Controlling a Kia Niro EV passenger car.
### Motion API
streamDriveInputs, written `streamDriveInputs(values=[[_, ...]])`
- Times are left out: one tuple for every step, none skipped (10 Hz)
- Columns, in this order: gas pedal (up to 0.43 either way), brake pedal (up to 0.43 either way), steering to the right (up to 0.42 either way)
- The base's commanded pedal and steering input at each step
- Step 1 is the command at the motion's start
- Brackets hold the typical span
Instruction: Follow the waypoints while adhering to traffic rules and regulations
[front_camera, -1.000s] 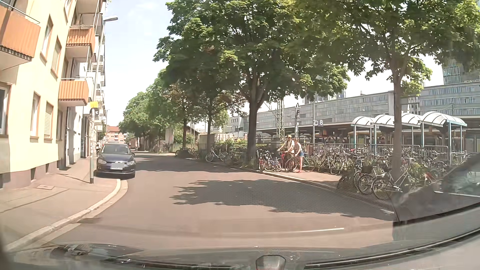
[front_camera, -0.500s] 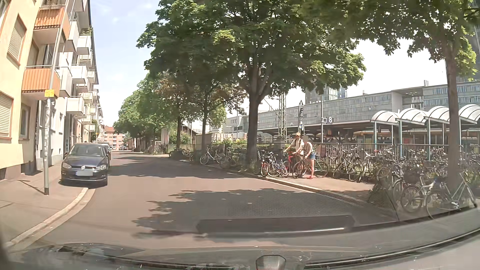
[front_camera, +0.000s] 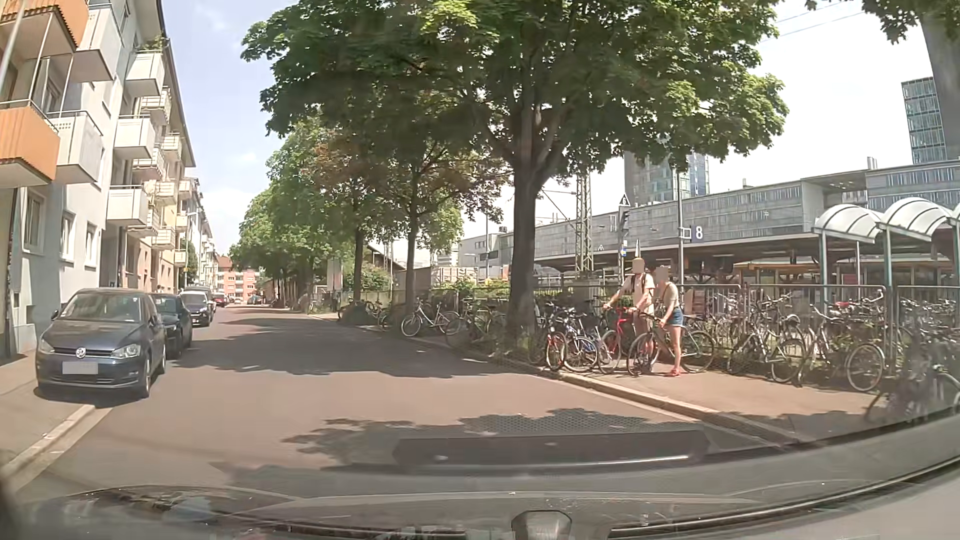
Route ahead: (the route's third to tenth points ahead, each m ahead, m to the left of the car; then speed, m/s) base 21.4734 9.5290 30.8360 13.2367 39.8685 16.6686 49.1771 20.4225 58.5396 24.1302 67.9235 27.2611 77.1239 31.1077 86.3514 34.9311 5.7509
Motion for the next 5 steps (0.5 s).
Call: streamDriveInputs(values=[[0.079,0.000,-0.080],[0.087,0.000,-0.091],[0.087,0.000,-0.103],[0.087,0.000,-0.114],[0.087,0.000,-0.122]])
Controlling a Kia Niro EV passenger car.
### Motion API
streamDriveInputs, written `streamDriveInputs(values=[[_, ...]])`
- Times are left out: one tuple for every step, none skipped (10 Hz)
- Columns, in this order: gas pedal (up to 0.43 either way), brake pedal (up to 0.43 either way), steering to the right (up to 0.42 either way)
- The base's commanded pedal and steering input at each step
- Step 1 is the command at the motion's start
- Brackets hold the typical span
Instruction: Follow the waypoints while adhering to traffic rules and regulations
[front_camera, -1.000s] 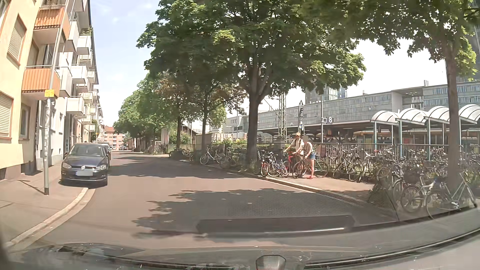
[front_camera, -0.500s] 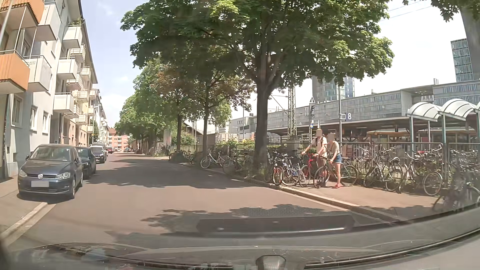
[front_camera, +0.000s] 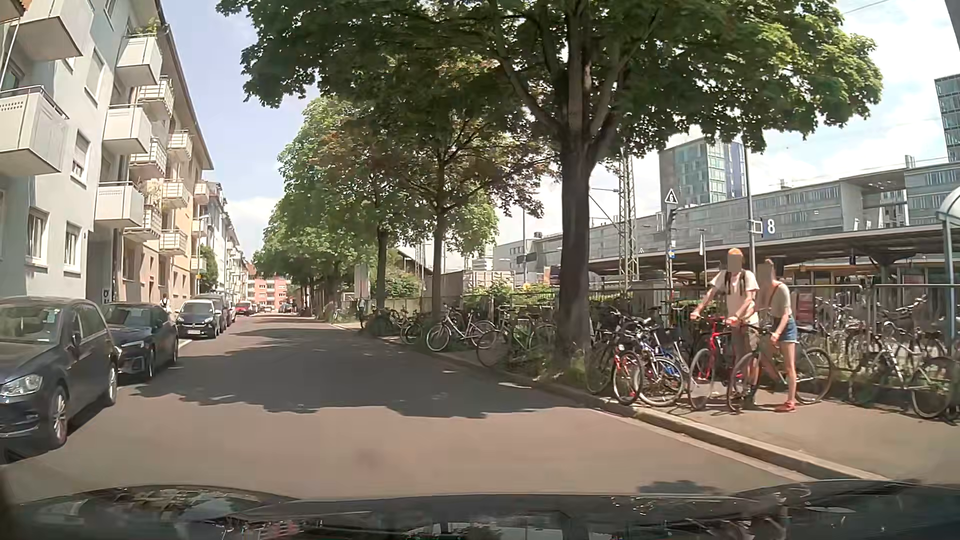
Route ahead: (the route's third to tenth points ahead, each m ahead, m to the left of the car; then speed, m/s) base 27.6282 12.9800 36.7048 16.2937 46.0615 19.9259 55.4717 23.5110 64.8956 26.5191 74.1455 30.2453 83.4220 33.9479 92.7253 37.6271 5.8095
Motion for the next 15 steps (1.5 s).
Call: streamDriveInputs(values=[[0.098,0.000,-0.130],[0.098,0.000,-0.136],[0.098,0.000,-0.138],[0.098,0.000,-0.138],[0.098,0.000,-0.138],[0.098,0.000,-0.139],[0.098,0.000,-0.138],[0.098,0.000,-0.136],[0.098,0.000,-0.132],[0.098,0.000,-0.125],[0.098,0.000,-0.118],[0.098,0.000,-0.110],[0.098,0.000,-0.106],[0.110,0.000,-0.105],[0.110,0.000,-0.101]])
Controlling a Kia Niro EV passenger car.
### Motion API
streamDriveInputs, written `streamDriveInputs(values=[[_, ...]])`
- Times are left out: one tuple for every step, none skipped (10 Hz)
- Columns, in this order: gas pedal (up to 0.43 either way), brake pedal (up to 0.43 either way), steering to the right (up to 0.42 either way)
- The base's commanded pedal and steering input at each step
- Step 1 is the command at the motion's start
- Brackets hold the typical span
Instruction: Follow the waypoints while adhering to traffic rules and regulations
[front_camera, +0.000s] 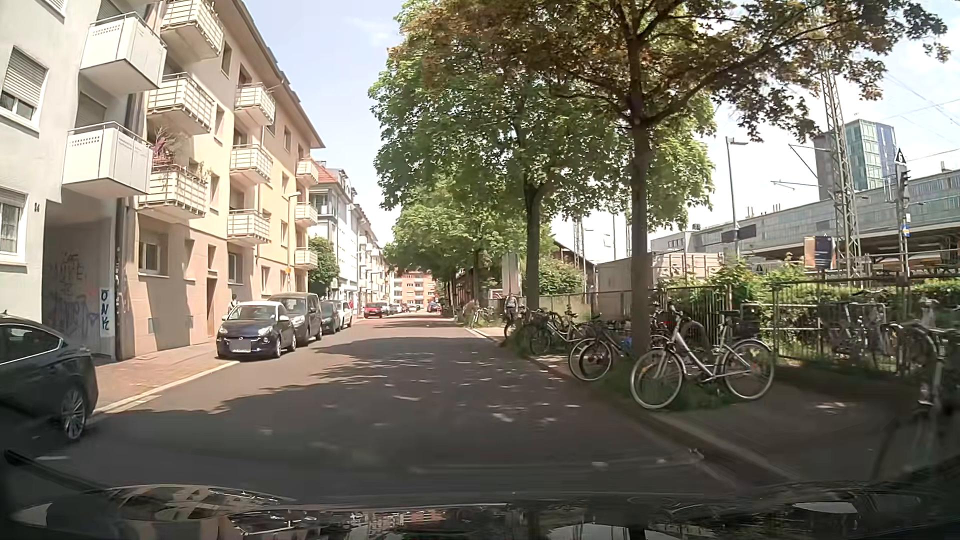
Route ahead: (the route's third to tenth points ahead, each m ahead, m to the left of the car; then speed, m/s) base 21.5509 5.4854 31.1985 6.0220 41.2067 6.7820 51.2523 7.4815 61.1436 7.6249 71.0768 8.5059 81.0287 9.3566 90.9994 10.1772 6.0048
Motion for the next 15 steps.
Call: streamDriveInputs(values=[[0.118,0.000,-0.096],[0.118,0.000,-0.090],[0.118,0.000,-0.084],[0.118,0.000,-0.077],[0.118,0.000,-0.068],[0.118,0.000,-0.062],[0.118,0.000,-0.053],[0.118,0.000,-0.046],[0.118,0.000,-0.039],[0.118,0.000,-0.032],[0.118,0.000,-0.028],[0.118,0.000,-0.025],[0.118,0.000,-0.024],[0.118,0.000,-0.024],[0.118,0.000,-0.024]])
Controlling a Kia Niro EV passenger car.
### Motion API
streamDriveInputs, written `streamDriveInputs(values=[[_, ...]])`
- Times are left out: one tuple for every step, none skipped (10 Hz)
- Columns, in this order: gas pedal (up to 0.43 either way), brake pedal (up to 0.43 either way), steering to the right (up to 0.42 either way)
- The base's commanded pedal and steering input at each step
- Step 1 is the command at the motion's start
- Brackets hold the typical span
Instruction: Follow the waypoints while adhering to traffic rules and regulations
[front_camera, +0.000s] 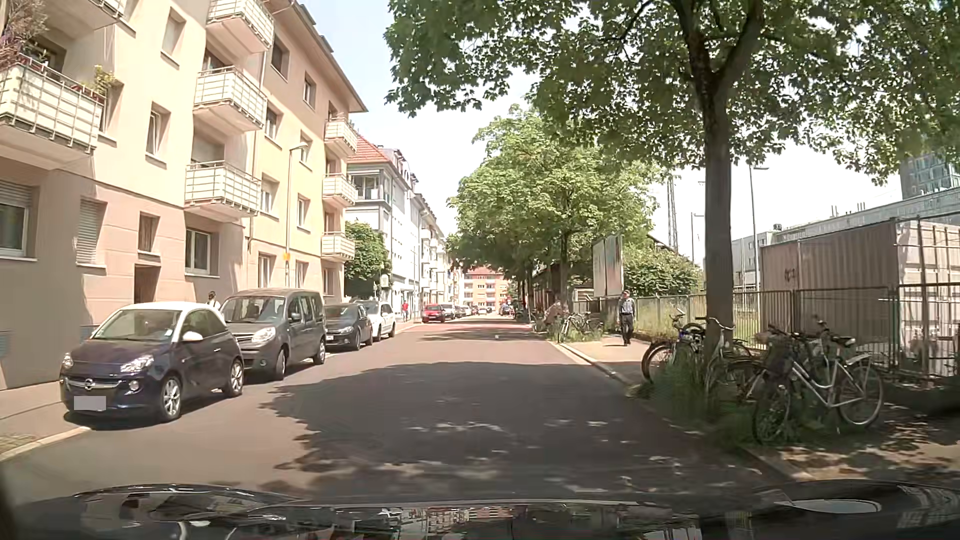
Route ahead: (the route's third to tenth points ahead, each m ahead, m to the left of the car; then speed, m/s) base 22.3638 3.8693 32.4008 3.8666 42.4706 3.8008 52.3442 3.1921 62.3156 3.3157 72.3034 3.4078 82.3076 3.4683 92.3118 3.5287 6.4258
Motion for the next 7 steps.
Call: streamDriveInputs(values=[[0.118,0.000,-0.023],[0.118,0.000,-0.022],[0.118,0.000,-0.018],[0.118,0.000,-0.015],[0.118,0.000,-0.013],[0.110,0.000,-0.011],[0.110,0.000,-0.009]])
